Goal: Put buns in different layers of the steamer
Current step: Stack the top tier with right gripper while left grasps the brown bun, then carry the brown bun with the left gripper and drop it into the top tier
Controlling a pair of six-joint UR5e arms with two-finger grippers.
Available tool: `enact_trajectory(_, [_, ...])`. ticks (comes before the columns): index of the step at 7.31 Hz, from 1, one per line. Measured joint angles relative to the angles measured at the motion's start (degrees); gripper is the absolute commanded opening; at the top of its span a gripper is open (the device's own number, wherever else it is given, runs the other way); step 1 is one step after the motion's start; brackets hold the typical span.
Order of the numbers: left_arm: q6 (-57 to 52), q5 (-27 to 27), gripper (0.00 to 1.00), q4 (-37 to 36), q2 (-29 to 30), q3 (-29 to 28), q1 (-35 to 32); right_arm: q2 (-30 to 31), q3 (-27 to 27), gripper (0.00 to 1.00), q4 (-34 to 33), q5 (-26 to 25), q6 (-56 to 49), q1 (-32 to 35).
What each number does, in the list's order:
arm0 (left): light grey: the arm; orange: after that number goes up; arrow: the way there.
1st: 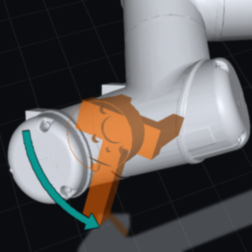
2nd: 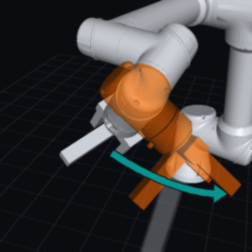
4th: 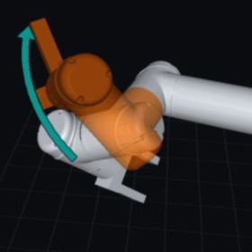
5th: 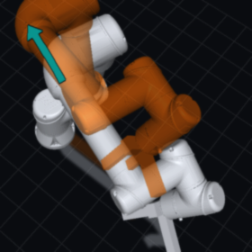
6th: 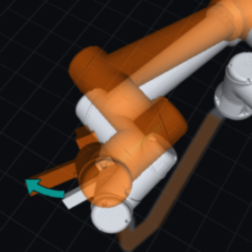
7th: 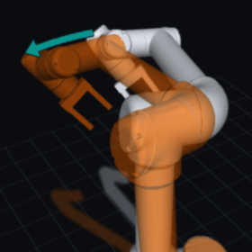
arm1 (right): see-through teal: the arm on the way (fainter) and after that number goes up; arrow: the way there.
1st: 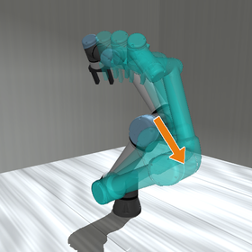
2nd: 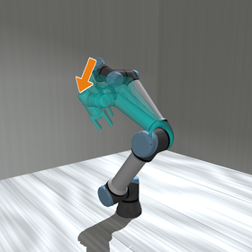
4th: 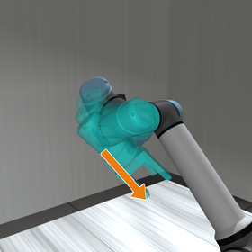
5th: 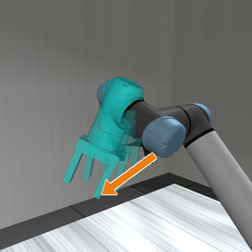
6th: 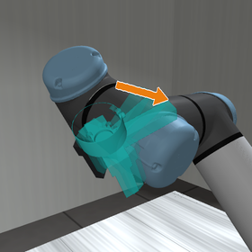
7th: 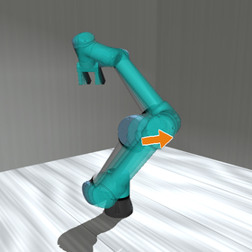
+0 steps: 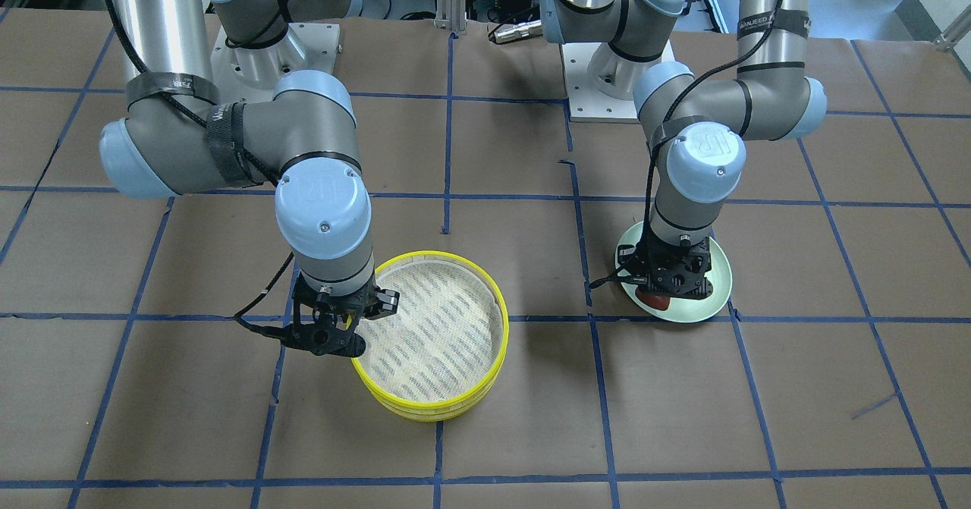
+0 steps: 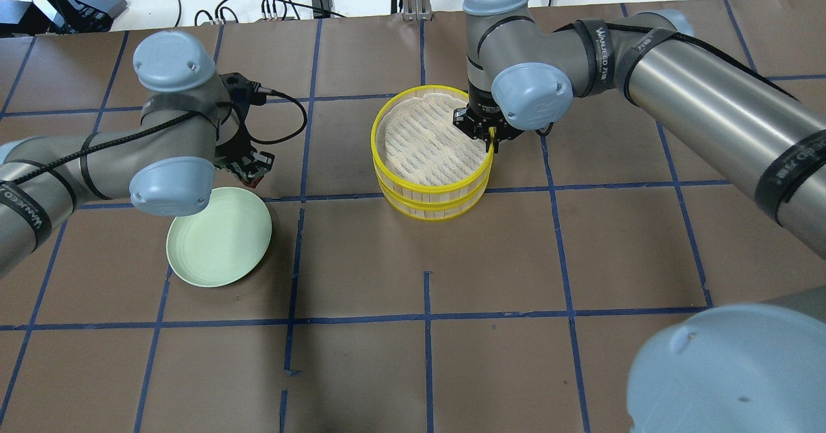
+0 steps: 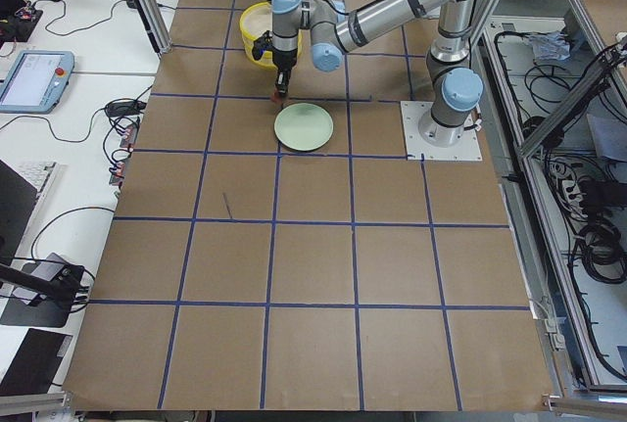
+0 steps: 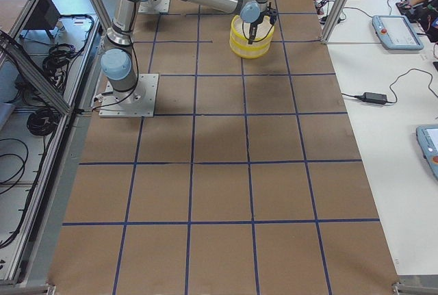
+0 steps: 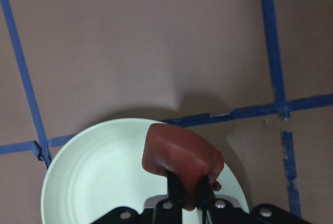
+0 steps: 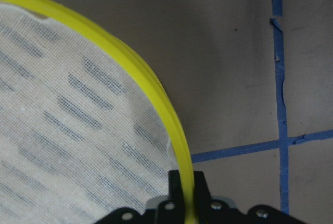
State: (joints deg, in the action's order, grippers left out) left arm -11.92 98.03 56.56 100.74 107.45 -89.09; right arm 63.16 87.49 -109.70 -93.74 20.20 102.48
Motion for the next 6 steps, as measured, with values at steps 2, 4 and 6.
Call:
enact_trajectory(2, [7.1, -1.7, 0.0, 9.9, -0.6, -8.7, -4.0, 0.5, 0.3, 0.9, 0.1, 0.1, 0.1, 0.0])
enact_trajectory(4, [12.8, -8.5, 0.01, 13.2, 0.0, -12.4, -5.3, 1.2, 0.4, 1.0, 0.4, -0.3, -0.1, 0.0])
enact_trajectory(6, [20.6, -17.8, 0.01, 9.5, 1.4, -13.2, -6.4, 4.1, -0.2, 1.0, 1.6, -0.4, -1.3, -0.6])
